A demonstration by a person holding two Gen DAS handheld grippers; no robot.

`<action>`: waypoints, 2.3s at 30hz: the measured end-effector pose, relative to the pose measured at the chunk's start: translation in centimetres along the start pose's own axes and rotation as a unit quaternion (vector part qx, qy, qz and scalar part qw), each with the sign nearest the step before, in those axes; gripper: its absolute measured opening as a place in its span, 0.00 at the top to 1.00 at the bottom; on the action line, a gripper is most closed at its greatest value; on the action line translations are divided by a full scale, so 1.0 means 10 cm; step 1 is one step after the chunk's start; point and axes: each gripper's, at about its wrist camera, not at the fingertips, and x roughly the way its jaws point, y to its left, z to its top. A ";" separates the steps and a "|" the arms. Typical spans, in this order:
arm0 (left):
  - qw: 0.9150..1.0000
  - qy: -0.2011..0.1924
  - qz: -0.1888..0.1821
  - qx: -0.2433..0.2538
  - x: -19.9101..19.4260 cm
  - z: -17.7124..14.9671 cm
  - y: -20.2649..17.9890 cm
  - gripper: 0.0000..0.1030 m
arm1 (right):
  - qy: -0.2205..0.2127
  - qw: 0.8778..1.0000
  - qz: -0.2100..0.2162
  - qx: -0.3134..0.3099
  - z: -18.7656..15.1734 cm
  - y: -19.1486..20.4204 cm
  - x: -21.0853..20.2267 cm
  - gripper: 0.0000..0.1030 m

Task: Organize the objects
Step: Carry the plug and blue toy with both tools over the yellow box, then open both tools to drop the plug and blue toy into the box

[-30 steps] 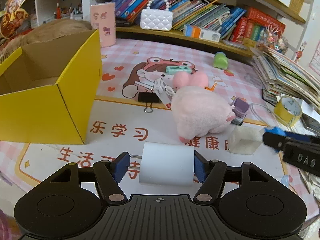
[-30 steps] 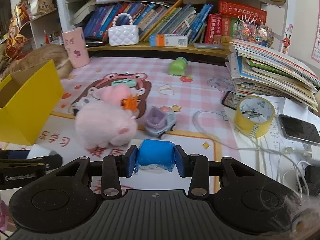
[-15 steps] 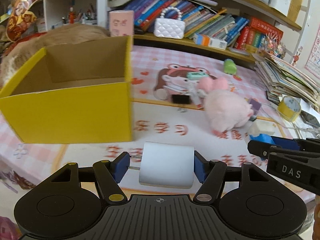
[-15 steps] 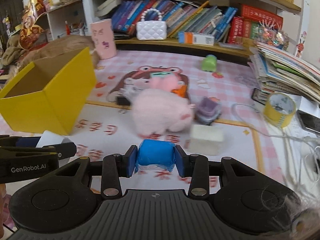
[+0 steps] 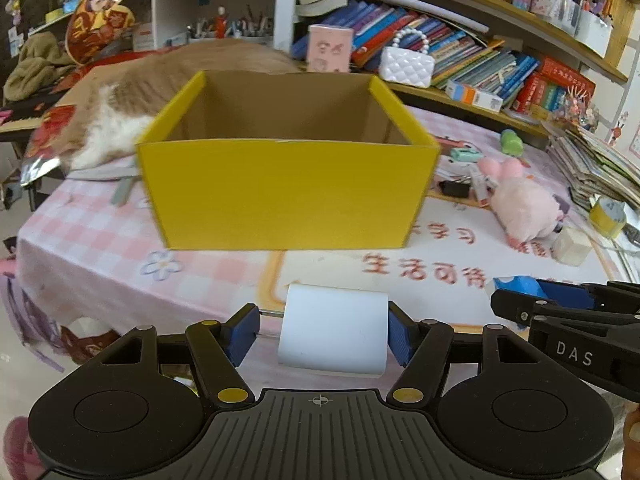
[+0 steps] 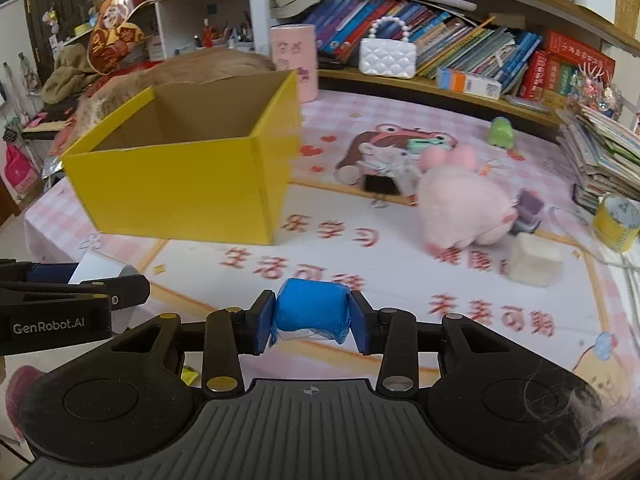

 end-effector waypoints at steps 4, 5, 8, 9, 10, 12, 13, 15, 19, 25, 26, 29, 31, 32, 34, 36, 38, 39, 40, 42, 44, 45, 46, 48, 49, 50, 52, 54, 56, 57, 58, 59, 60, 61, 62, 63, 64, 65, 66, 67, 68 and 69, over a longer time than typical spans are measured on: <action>1.000 -0.003 0.007 0.002 -0.09 -0.06 0.25 0.36 | 0.002 1.000 0.010 0.007 -0.06 0.26 0.01 0.65; 1.000 -0.004 0.009 0.002 -0.11 -0.07 0.31 0.36 | 0.001 1.000 0.013 0.008 -0.07 0.32 0.02 0.65; 1.000 -0.008 0.015 -0.001 -0.17 -0.10 0.48 0.36 | -0.001 1.000 0.019 0.007 -0.08 0.50 0.02 0.65; 1.000 -0.009 0.016 -0.004 -0.19 -0.10 0.52 0.36 | -0.002 1.000 0.021 0.005 -0.08 0.56 0.02 0.65; 1.000 -0.011 0.016 -0.007 -0.21 -0.11 0.57 0.36 | -0.002 1.000 0.023 0.003 -0.07 0.60 0.02 0.65; 1.000 -0.014 0.016 -0.010 -0.24 -0.10 0.63 0.36 | -0.004 1.000 0.024 -0.002 -0.06 0.69 0.01 0.65; 1.000 -0.016 0.015 -0.013 -0.26 -0.10 0.66 0.36 | -0.005 1.000 0.023 -0.004 -0.05 0.73 0.00 0.65; 1.000 -0.020 0.012 -0.017 -0.28 -0.08 0.71 0.36 | -0.008 1.000 0.021 -0.006 -0.04 0.77 -0.01 0.65; 0.999 -0.036 0.003 -0.021 -0.35 0.00 0.78 0.36 | -0.015 1.000 0.014 -0.002 0.00 0.83 -0.04 0.65; 0.996 -0.090 -0.011 -0.024 -0.50 0.30 0.81 0.36 | -0.056 0.998 0.011 0.015 0.24 0.85 -0.16 0.65; 0.995 -0.100 -0.013 -0.025 -0.52 0.37 0.82 0.36 | -0.068 0.998 0.010 0.014 0.31 0.86 -0.18 0.65; 0.991 -0.127 -0.017 -0.029 -0.55 0.55 0.82 0.36 | -0.104 0.995 0.011 0.008 0.53 0.88 -0.22 0.65; 0.989 -0.142 -0.014 -0.033 -0.54 0.65 0.82 0.36 | -0.122 0.992 0.011 -0.001 0.67 0.89 -0.22 0.65; 0.988 -0.147 -0.011 -0.035 -0.53 0.69 0.82 0.36 | -0.131 0.991 0.011 -0.005 0.75 0.90 -0.19 0.65; 0.987 -0.153 -0.008 -0.040 -0.49 0.76 0.84 0.36 | -0.140 0.990 0.011 -0.011 0.86 0.89 -0.14 0.65; 0.987 -0.154 -0.004 -0.040 -0.43 0.82 0.85 0.36 | -0.148 0.989 0.011 -0.017 0.98 0.88 -0.07 0.65; 0.987 -0.153 0.002 -0.040 -0.37 0.88 0.85 0.36 | -0.152 0.988 0.011 -0.021 1.08 0.87 0.03 0.65; 0.987 -0.153 0.005 -0.041 -0.32 0.92 0.86 0.36 | -0.151 0.988 0.012 -0.024 1.12 0.86 0.08 0.65; 0.987 -0.153 0.007 -0.044 -0.29 0.96 0.86 0.36 | -0.150 0.988 0.013 -0.026 1.15 0.86 0.13 0.65; 0.987 -0.153 0.011 -0.048 -0.20 1.03 0.86 0.36 | -0.144 0.989 0.016 -0.033 1.22 0.84 0.26 0.65; 0.987 -0.150 0.016 -0.050 -0.10 1.09 0.86 0.36 | -0.137 0.989 0.019 -0.046 1.28 0.84 0.40 0.65; 0.988 -0.147 0.017 -0.049 -0.05 1.13 0.85 0.36 | -0.134 0.989 0.020 -0.052 1.30 0.84 0.46 0.65; 0.988 -0.143 0.018 -0.048 0.00 1.15 0.84 0.36 | -0.131 0.989 0.022 -0.057 1.31 0.83 0.51 0.65; 0.990 -0.135 0.021 -0.045 0.13 1.21 0.82 0.36 | -0.123 0.989 0.026 -0.073 1.36 0.83 0.66 0.65; 0.990 -0.132 0.023 -0.043 0.18 1.24 0.81 0.36 | -0.119 0.989 0.027 -0.079 1.38 0.84 0.71 0.65; 0.991 -0.127 0.026 -0.041 0.25 1.26 0.79 0.36 | -0.114 0.989 0.031 -0.085 1.40 0.83 0.78 0.65; 0.992 -0.117 0.031 -0.040 0.35 1.29 0.77 0.36 | -0.100 0.989 0.037 -0.099 1.43 0.83 0.93 0.65; 0.993 -0.105 0.036 -0.041 0.47 1.31 0.76 0.36 | -0.086 0.989 0.044 -0.112 1.45 0.82 1.07 0.65; 0.994 -0.094 0.040 -0.039 0.56 1.33 0.75 0.36 | -0.073 0.988 0.050 -0.125 1.45 0.82 1.18 0.65; 0.994 -0.089 0.042 -0.037 0.61 1.34 0.74 0.36 | -0.066 0.988 0.053 -0.132 1.45 0.82 1.24 0.65; 0.995 -0.084 0.044 -0.034 0.65 1.35 0.73 0.36 | -0.059 0.987 0.056 -0.139 1.45 0.83 1.29 0.65; 0.995 -0.080 0.046 -0.030 0.68 1.36 0.73 0.36 | -0.056 0.986 0.058 -0.143 1.46 0.82 1.32 0.65; 0.996 -0.076 0.049 -0.027 0.72 1.37 0.71 0.36 | -0.052 0.985 0.060 -0.150 1.46 0.81 1.37 0.65; 0.996 -0.072 0.050 -0.025 0.75 1.38 0.71 0.36 | -0.050 0.985 0.060 -0.157 1.46 0.80 1.40 0.65; 0.996 -0.067 0.051 -0.025 0.78 1.38 0.71 0.36 | -0.052 0.984 0.058 -0.162 1.47 0.79 1.43 0.65; 0.996 -0.064 0.051 -0.026 0.81 1.39 0.70 0.36 | -0.055 0.982 0.055 -0.173 1.47 0.78 1.45 0.65; 0.996 -0.061 0.051 -0.027 0.83 1.40 0.70 0.36 | -0.056 0.980 0.053 -0.182 1.47 0.77 1.48 0.65; 0.997 -0.059 0.051 -0.025 0.86 1.41 0.68 0.36 | -0.054 0.979 0.051 -0.190 1.48 0.75 1.51 0.65; 0.997 -0.056 0.051 -0.023 0.89 1.42 0.67 0.36 | -0.052 0.978 0.055 -0.192 1.48 0.72 1.53 0.65; 0.997 -0.054 0.051 -0.021 0.91 1.42 0.65 0.36 | -0.051 0.978 0.058 -0.194 1.49 0.70 1.54 0.65; 0.997 -0.051 0.050 -0.019 0.94 1.43 0.64 0.36 | -0.049 0.977 0.060 -0.200 1.50 0.68 1.56 0.65; 0.997 -0.048 0.049 -0.017 0.97 1.43 0.62 0.36 | -0.048 0.976 0.060 -0.205 1.51 0.67 1.57 0.65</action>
